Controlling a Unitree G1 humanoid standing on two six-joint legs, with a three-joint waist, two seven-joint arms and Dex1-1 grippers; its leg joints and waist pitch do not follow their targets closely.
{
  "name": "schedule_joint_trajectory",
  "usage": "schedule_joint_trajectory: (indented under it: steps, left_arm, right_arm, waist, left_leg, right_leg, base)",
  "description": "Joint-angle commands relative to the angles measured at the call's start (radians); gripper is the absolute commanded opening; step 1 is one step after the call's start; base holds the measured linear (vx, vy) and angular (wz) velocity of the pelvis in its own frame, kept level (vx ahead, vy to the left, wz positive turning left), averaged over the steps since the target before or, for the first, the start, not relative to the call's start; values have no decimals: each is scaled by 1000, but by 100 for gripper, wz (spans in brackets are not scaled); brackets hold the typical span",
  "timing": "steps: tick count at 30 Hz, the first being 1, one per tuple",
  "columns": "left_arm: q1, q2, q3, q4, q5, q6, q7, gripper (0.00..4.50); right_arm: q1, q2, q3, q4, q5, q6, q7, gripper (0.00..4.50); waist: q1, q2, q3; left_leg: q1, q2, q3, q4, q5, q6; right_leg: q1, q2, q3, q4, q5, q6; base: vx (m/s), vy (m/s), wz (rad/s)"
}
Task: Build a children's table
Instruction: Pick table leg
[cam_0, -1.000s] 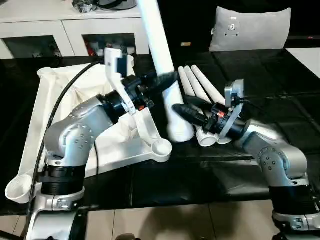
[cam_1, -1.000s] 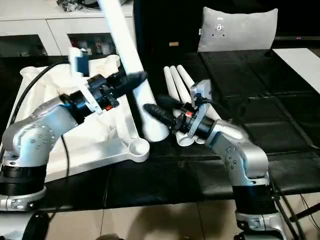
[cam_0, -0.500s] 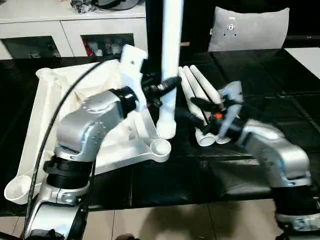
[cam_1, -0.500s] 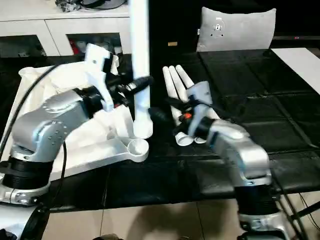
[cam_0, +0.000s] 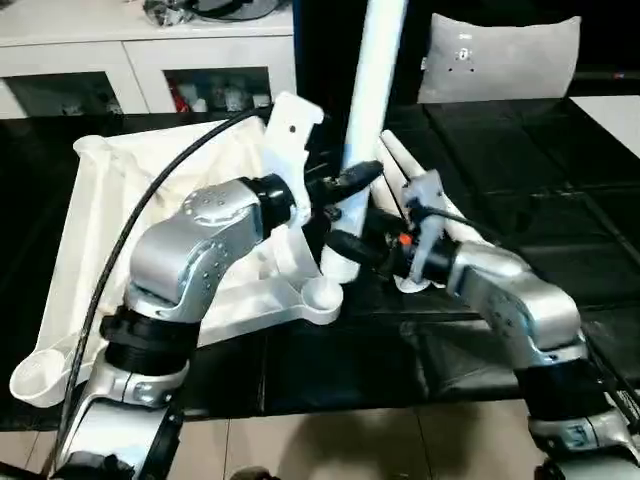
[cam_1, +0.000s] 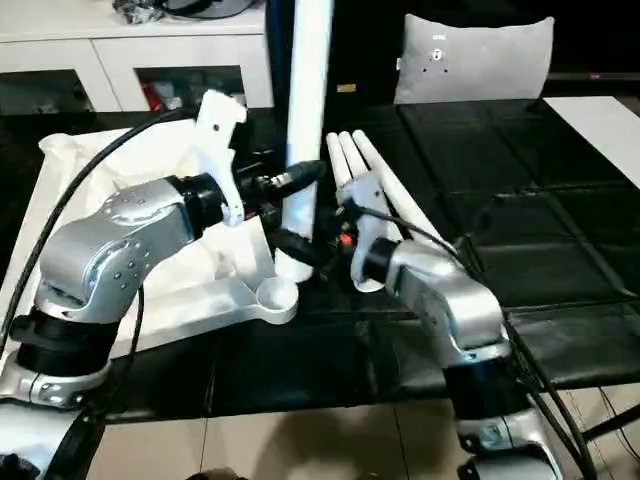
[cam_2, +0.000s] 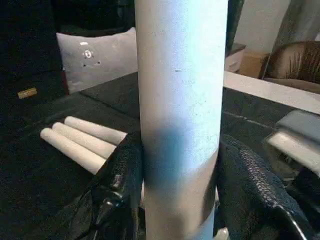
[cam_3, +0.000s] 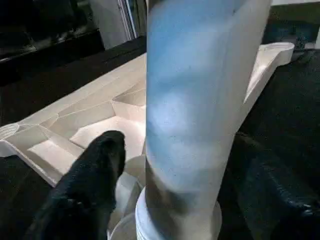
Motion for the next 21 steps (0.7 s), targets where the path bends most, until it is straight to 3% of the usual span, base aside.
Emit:
schedule_joint_trajectory:
  steps: [1, 11, 17, 21]
  left_arm:
    - [-15, 3, -6, -34, -14, 12, -9, 182]
    - [-18, -14, -1, -62, -32, 37, -27, 182]
    - [-15, -10, 2, -75, -36, 51, -31, 182]
    - [-16, 1, 4, -72, -20, 48, -26, 182]
  right_arm:
    - [-18, 2, 1, 12, -6, -16, 0, 309]
    - [-21, 10, 0, 38, 0, -14, 22, 212]
    - [-26, 14, -4, 48, 4, -15, 26, 192]
    - [-18, 20, -26, 35, 40, 33, 34, 191]
  waist:
    - [1, -16, -72]
    - [1, -16, -72]
    - [1, -16, -72]
    - [0, -15, -73]
  left_leg:
    - [-9, 50, 0, -55, 96, 73]
    - [-9, 50, 0, -54, 96, 80]
    - [-9, 50, -1, -54, 93, 78]
    - [-8, 50, -1, -54, 95, 80]
  right_leg:
    - [78, -76, 48, -63, 51, -231]
    - [78, -76, 47, -63, 52, -234]
    - [77, -75, 47, -64, 43, -231]
    - [78, -75, 47, -63, 51, -233]
  base:
    - [0, 0, 0]
    - [0, 0, 0]
    - [0, 0, 0]
    - [0, 0, 0]
